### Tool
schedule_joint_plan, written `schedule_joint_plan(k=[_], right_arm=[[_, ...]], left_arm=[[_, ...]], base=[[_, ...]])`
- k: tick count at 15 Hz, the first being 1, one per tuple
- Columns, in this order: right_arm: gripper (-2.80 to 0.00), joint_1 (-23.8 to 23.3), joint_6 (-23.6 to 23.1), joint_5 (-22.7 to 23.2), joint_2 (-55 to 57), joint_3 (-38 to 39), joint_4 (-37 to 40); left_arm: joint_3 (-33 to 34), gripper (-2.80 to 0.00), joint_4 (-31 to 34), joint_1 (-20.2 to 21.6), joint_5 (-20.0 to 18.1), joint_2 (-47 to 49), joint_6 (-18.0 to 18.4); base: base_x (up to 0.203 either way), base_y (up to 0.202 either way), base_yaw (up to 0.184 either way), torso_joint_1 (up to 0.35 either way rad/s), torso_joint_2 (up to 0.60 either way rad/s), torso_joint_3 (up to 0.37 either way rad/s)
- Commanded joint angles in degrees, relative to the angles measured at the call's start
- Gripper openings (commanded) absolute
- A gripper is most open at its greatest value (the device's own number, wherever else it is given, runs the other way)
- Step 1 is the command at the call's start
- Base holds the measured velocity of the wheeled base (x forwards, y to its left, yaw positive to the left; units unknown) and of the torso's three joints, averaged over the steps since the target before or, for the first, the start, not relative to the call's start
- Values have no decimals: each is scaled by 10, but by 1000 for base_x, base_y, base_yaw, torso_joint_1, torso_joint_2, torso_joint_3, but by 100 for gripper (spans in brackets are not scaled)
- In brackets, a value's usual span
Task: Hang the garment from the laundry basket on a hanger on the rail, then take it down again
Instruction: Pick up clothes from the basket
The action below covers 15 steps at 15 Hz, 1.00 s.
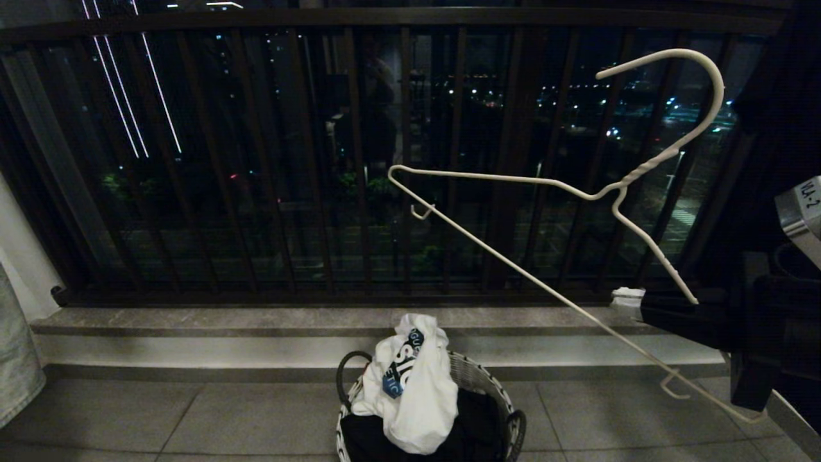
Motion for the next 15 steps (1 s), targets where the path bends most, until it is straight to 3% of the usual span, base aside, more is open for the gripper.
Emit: schedule_joint_plan(k=[1,15], right_arm=[[-280,0,-1,2,0,0,-1],[-280,0,-3,2,-6,5,-1]], left_arm=[[5,-280,0,0,0,-1,0],[5,-280,-1,0,1,-1,-2]], base=[[0,0,0,0,0,0],[0,0,0,2,3,-173]])
